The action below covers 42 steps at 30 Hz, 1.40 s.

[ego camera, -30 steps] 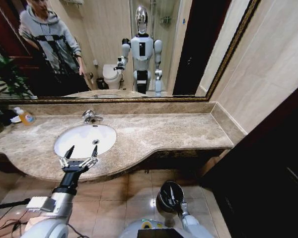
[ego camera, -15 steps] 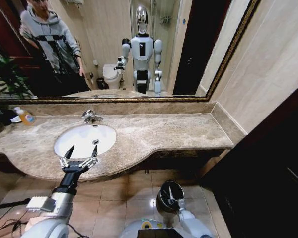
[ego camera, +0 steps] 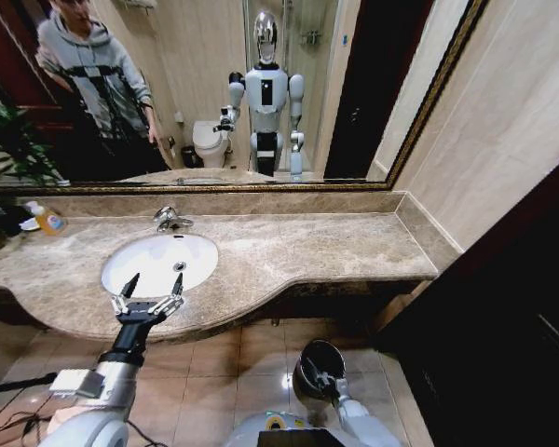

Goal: Pick up the trash from the sink and place it in the trash bin.

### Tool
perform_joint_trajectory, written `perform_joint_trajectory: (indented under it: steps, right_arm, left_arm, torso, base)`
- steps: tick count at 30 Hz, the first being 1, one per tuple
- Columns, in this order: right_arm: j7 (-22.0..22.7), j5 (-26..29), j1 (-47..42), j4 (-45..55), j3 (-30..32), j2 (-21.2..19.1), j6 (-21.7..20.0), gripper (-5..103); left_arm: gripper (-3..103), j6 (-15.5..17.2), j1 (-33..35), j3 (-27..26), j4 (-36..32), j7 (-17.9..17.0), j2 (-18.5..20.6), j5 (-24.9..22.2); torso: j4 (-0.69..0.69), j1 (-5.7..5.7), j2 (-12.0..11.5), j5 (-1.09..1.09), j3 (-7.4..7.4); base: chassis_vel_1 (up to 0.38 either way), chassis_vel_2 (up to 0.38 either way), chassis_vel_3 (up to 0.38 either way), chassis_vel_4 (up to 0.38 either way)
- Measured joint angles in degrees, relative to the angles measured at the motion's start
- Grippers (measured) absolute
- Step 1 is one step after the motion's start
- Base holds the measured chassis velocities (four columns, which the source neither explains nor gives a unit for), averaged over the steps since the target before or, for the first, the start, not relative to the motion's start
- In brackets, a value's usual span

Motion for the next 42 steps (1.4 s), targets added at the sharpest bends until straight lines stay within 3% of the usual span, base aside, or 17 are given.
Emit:
perform_joint_trajectory:
  steps: [4,10,13,23,30,35,42]
  right_arm:
    - [-0.3,-0.9,-0.5,0.1,0.0,0.0,0.4,67]
    - [-0.6,-1.8,-1.2,0.2,0.1,0.0,0.8,84]
    - [-0.7,-2.0,-1.5,0.3,0.1,0.1,1.1,97]
    - [-0.8,-0.3,-3.4,4.0,-0.1,0.3,1.3,100]
    - [0.1,3.7,-8.8,16.9,-1.0,-0.3,2.9,100]
    - [3.8,-1.6,-12.9,24.3,0.1,-1.4,7.1,100]
    - [7.3,-0.9,-20.9,40.0,3.6,-2.6,8.2,100]
  left_arm:
    - [100,0.0,0.0,0.0,0.0,0.0,0.0,0.0]
    - [100,0.0,0.0,0.0,0.0,0.0,0.0,0.0]
    - [100,0.0,0.0,0.0,0.0,0.0,0.0,0.0]
    - [100,0.0,0.0,0.0,0.0,0.0,0.0,0.0]
    - [100,0.0,0.0,0.0,0.0,0.0,0.0,0.0]
    - [100,0.0,0.0,0.0,0.0,0.0,0.0,0.0]
    - [100,0.0,0.0,0.0,0.0,0.0,0.0,0.0]
  torso:
    - [0.0,0.0,0.0,0.0,0.0]
    - [0.0,0.0,0.0,0.0,0.0]
    - [0.0,0.0,0.0,0.0,0.0]
    - [0.0,0.0,0.0,0.0,0.0]
    - [0.0,0.0,0.0,0.0,0.0]
    - [0.01,0.0,0.0,0.01,0.0]
    - [0.0,0.0,0.0,0.0,0.0]
  base:
    - [0.0,0.0,0.0,0.0]
    - [0.0,0.0,0.0,0.0]
    - [0.0,0.0,0.0,0.0]
    - [0.0,0.0,0.0,0.0]
    - [0.0,0.0,0.0,0.0]
    - [0.0,0.0,0.0,0.0]
    - [0.0,0.0,0.0,0.0]
